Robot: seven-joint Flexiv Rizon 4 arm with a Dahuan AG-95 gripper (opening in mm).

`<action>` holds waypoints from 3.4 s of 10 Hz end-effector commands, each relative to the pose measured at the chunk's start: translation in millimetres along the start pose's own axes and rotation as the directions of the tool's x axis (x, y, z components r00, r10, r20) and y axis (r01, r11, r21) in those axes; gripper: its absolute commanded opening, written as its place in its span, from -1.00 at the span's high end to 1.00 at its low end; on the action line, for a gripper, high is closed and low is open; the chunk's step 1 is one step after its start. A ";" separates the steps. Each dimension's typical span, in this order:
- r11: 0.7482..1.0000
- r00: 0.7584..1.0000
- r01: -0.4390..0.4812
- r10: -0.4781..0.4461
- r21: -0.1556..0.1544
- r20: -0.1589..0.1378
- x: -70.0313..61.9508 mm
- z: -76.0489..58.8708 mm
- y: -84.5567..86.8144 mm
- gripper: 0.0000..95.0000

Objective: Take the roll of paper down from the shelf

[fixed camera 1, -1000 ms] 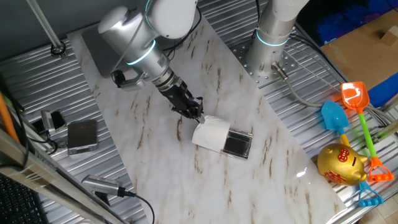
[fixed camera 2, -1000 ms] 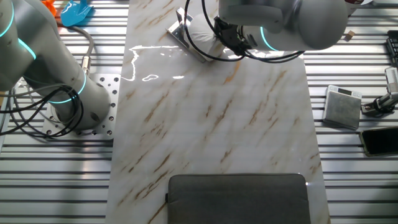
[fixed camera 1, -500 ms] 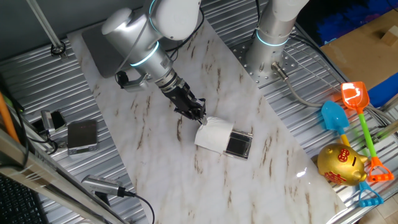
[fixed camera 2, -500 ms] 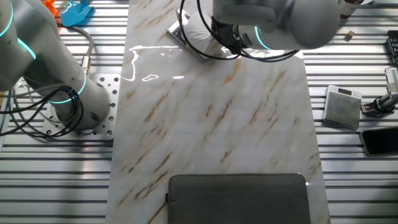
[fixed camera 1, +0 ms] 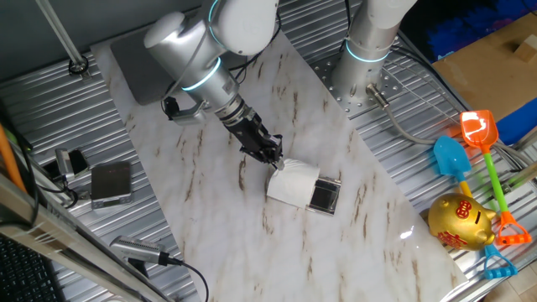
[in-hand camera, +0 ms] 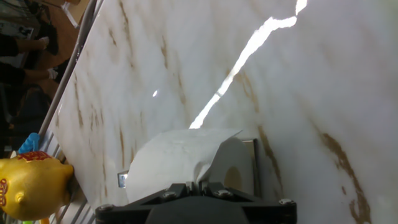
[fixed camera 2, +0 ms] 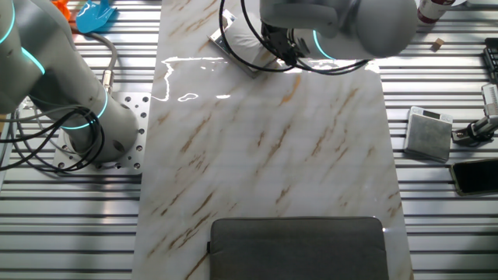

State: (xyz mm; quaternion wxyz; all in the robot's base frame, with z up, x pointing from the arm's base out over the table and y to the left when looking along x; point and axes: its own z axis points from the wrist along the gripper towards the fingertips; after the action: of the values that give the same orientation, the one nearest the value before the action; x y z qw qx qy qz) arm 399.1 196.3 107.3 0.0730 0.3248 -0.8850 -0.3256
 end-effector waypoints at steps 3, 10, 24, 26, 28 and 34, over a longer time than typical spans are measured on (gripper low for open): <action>1.000 1.000 -0.009 0.009 0.002 -0.003 -1.5 -0.7 4.8 1.00; 1.000 1.000 -0.020 0.020 0.012 0.006 0.4 8.5 14.5 1.00; 0.999 0.999 -0.042 0.042 0.025 0.011 -1.2 21.5 33.7 1.00; 0.999 0.999 -0.044 0.043 0.025 0.011 -1.2 23.3 35.2 1.00; 0.999 0.999 -0.042 0.042 0.024 0.012 -0.9 24.5 36.6 1.00; 0.999 0.999 -0.043 0.043 0.026 0.013 -2.2 27.5 38.6 1.00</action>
State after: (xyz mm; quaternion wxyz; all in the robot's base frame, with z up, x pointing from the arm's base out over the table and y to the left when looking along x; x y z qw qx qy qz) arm 370.8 234.5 110.4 0.0701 0.3048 -0.8962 -0.3147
